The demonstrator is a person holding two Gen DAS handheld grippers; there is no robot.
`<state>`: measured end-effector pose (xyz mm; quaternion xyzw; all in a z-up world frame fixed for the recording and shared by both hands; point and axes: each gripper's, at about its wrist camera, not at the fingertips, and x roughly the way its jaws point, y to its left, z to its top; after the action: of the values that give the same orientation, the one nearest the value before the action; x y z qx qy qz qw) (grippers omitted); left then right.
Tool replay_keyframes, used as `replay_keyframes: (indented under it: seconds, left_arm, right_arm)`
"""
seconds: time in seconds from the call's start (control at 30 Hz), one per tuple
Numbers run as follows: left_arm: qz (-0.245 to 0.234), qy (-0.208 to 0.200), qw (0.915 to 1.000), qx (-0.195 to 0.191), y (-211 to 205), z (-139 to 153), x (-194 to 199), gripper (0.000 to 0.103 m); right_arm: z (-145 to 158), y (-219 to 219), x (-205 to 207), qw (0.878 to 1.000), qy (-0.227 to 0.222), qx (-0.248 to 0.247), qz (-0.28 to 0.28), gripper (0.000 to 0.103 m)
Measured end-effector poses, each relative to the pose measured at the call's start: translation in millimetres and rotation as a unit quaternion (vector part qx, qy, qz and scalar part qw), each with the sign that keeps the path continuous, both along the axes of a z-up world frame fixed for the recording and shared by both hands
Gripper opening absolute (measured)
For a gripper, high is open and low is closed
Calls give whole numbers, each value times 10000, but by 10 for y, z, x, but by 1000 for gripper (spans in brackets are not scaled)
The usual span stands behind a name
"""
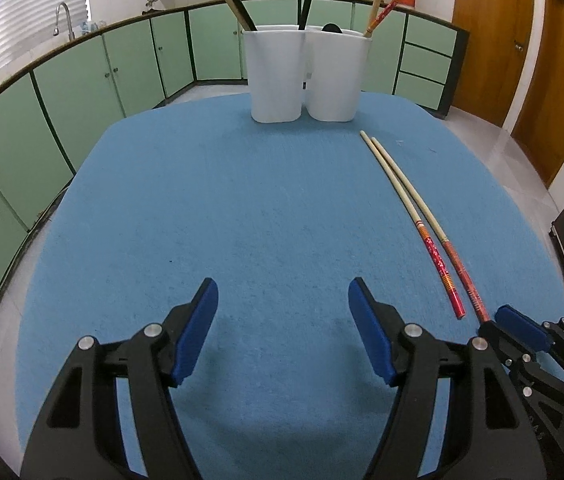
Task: Organize utensils
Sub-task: 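Close the right tool on one red-patterned wooden chopstick, then close the left tool on the other red-patterned chopstick while the right tool holds its own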
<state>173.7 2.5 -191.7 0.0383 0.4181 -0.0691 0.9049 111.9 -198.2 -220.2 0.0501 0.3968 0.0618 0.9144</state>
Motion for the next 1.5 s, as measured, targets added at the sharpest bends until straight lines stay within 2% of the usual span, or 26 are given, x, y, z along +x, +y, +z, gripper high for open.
replay_keyframes:
  seconds: [0.27, 0.43, 0.6, 0.83, 1.1, 1.23, 1.4, 1.47, 1.5]
  left_arm:
    - [-16, 11, 10000, -18, -33, 21, 18, 66]
    - [-39, 14, 10000, -59, -65, 30, 2, 66]
    - [-160, 30, 9998, -123, -180, 28, -29, 66]
    - [-555, 72, 9979, -318, -550, 17, -113, 65]
    - [-752, 215, 9964, -328, -904, -132, -140, 64]
    - [-685, 290, 9970, -236, -1006, -240, -114, 53]
    - [-525, 143, 9984, -131, -1067, -298, -116, 51]
    - [-458, 109, 9988, -127, -1052, -293, -119, 42]
    - [-446, 87, 9989, -103, -1058, -292, -125, 33]
  right_arm:
    - [-29, 113, 38, 9997, -67, -225, 80, 6]
    - [-24, 123, 79, 9997, -92, -227, 50, 6]
    - [28, -34, 31, 9996, -146, -123, -214, 6]
    - [136, -355, -104, 9975, -278, 85, -638, 6]
    - [201, -545, -208, 9956, -414, 253, -808, 5]
    - [225, -573, -233, 9950, -486, 291, -826, 6]
    - [257, -605, -271, 9942, -583, 294, -859, 6]
    - [267, -631, -281, 9937, -606, 315, -890, 6]
    - [272, -639, -286, 9935, -615, 322, -900, 6]
